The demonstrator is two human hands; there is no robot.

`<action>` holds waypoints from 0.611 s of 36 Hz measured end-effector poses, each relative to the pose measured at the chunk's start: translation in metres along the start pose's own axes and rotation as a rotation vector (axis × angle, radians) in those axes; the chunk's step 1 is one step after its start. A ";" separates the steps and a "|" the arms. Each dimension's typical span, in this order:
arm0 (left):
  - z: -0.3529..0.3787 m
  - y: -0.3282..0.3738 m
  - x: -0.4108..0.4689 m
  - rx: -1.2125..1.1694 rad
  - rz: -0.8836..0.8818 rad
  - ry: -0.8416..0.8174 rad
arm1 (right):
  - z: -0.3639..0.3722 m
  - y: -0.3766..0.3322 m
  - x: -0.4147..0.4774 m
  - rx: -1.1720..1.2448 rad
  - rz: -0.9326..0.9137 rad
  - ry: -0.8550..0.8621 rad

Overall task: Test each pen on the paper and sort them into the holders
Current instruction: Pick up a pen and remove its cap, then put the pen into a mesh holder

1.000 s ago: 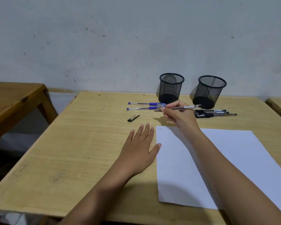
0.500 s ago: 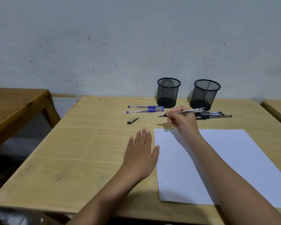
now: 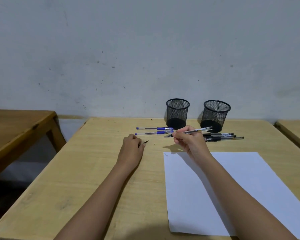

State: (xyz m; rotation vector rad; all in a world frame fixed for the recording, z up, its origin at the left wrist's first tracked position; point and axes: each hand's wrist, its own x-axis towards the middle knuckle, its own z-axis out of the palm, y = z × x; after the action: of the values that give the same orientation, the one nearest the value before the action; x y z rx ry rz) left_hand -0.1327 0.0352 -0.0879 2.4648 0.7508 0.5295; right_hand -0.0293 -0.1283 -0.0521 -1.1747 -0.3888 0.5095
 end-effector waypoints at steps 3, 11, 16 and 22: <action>0.001 0.001 -0.002 -0.077 0.041 0.046 | 0.000 0.001 0.000 -0.009 0.008 -0.006; -0.009 0.018 -0.009 -0.499 0.085 0.044 | 0.001 -0.003 0.000 -0.016 -0.004 -0.036; -0.015 0.027 -0.012 -0.706 0.038 -0.038 | 0.001 -0.006 -0.001 -0.028 -0.019 -0.053; -0.021 0.036 -0.017 -0.785 0.080 -0.064 | 0.000 -0.010 -0.006 -0.028 -0.012 -0.092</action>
State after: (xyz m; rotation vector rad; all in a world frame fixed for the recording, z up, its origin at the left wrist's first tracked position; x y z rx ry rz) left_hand -0.1414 0.0069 -0.0547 1.7676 0.3202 0.6232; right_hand -0.0323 -0.1343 -0.0428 -1.1782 -0.4831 0.5500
